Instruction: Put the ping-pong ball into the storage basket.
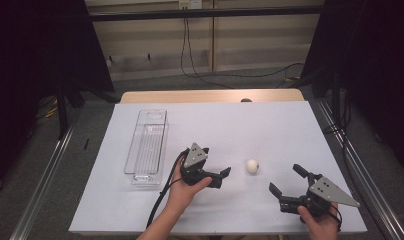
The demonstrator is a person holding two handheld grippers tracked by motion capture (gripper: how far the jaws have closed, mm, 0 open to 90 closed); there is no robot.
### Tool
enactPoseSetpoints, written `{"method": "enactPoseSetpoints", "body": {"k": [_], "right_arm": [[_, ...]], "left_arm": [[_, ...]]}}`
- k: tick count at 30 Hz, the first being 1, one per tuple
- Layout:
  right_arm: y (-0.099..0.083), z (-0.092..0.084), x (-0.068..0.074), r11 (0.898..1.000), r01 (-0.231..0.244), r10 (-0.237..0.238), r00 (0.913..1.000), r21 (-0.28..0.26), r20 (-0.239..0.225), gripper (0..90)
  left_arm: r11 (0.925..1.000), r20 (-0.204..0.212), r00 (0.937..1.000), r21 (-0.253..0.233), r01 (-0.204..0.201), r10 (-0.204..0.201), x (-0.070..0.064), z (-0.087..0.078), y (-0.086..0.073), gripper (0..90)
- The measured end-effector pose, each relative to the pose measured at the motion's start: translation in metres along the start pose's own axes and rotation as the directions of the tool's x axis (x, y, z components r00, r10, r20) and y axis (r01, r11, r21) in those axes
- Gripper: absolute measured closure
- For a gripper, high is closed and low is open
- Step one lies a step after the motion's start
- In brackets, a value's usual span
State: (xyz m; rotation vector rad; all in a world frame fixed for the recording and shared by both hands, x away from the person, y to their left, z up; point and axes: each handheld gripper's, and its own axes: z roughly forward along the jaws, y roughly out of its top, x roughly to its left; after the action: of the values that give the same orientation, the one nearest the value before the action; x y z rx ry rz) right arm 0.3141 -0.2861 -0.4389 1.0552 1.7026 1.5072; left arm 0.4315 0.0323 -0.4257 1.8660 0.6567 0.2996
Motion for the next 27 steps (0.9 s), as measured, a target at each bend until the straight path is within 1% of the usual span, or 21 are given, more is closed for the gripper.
{"method": "enactPoseSetpoints", "body": {"k": [2,3,5,6,7,8,9,10,11,12,14,15,16,19,20,21,22,23,24,25,27], "right_arm": [[0.0,0.001,0.0,1.0,0.005,-0.005,1.0,-0.002,0.007,0.2],[0.0,0.0,0.0,1.0,0.004,-0.004,0.9999,-0.001,0.011,0.2],[0.0,0.0,0.0,1.0,0.008,-0.008,0.9999,-0.003,0.011,0.2],[0.0,0.0,0.001,1.0,0.001,0.0,1.0,-0.002,0.007,0.2],[0.0,0.0,0.0,1.0,0.006,-0.006,1.0,-0.003,0.007,0.2],[0.0,0.0,0.0,1.0,0.004,-0.004,1.0,-0.001,0.006,0.2],[0.0,0.0,0.0,1.0,-0.001,0.001,1.0,0.002,0.006,0.2],[0.0,0.0,0.0,1.0,0.004,-0.004,1.0,0.0,0.006,0.2],[0.0,0.0,0.0,1.0,0.005,-0.005,0.9999,0.0,0.01,0.2],[0.0,0.001,0.0,1.0,0.007,-0.007,0.9999,-0.002,0.011,0.2],[0.0,0.001,0.0,1.0,0.005,-0.005,0.9999,0.0,0.009,0.2],[0.0,0.001,0.0,1.0,0.005,-0.005,0.9999,-0.002,0.01,0.2],[0.0,0.0,0.0,1.0,0.005,-0.005,1.0,0.001,0.006,0.2],[0.0,0.0,0.0,1.0,-0.008,0.008,0.9998,-0.006,0.018,0.2],[0.0,0.0,0.0,1.0,-0.001,0.001,0.9999,-0.005,0.013,0.2],[0.0,0.0,0.0,1.0,-0.003,0.003,0.9999,-0.005,0.013,0.2],[0.0,0.0,0.0,1.0,-0.004,0.004,0.9999,0.0,0.01,0.2],[0.0,0.0,0.0,1.0,0.005,-0.005,1.0,-0.002,0.005,0.2],[0.0,0.0,0.0,1.0,0.003,-0.003,1.0,0.0,0.006,0.2],[0.0,0.0,0.0,1.0,0.003,-0.003,1.0,0.0,0.006,0.2],[0.0,0.001,0.001,1.0,0.002,-0.002,1.0,-0.005,0.006,0.2]], "left_arm": [[0.9999,0.0,0.9999,0.006,-0.012,0.012,0.0,0.001,0.0,2.4],[1.0,0.008,1.0,-0.001,0.002,-0.002,-0.001,0.002,0.0,2.4],[0.9999,0.009,0.9999,0.008,-0.008,0.008,-0.001,0.003,0.0,2.3],[0.9998,0.008,0.9999,0.018,-0.008,0.008,-0.001,0.003,0.001,2.3],[0.9999,0.01,0.9999,0.012,0.001,-0.001,-0.002,0.005,0.0,2.3],[1.0,0.012,0.9999,0.01,-0.002,0.001,-0.001,0.005,0.0,2.3],[0.9998,0.003,1.0,0.019,-0.001,0.001,-0.001,0.006,0.001,2.3],[0.9998,0.001,1.0,0.019,-0.001,0.001,-0.001,0.006,0.001,2.3],[0.9999,0.006,1.0,0.014,0.003,-0.003,-0.001,0.008,0.001,2.3],[0.9997,0.001,1.0,0.024,-0.006,0.006,0.0,0.008,0.001,2.3],[0.9999,0.009,0.9999,0.015,0.005,-0.005,0.0,0.01,0.001,2.3],[0.9998,0.002,0.9999,0.016,0.01,-0.01,-0.001,0.011,0.001,2.3],[0.9995,0.0,1.0,0.03,-0.001,0.001,0.0,0.011,0.001,2.4],[0.9996,0.007,1.0,0.028,-0.002,0.002,-0.003,0.013,0.002,2.3],[0.9996,0.01,0.9999,0.025,-0.009,0.008,-0.003,0.014,0.003,2.4],[0.9994,0.015,0.9998,0.033,-0.01,0.009,-0.004,0.014,0.003,2.3],[0.9998,0.013,0.9999,0.021,-0.005,0.004,-0.005,0.016,0.003,2.4],[0.9994,0.015,0.9998,0.031,-0.012,0.012,-0.005,0.016,0.004,2.3],[0.9997,0.016,0.9999,0.026,-0.005,0.004,-0.005,0.017,0.004,2.3],[0.9995,0.015,0.9998,0.03,-0.01,0.009,-0.005,0.018,0.005,2.3],[0.9996,0.007,1.0,0.029,-0.002,0.002,-0.005,0.019,0.005,2.1]]}}
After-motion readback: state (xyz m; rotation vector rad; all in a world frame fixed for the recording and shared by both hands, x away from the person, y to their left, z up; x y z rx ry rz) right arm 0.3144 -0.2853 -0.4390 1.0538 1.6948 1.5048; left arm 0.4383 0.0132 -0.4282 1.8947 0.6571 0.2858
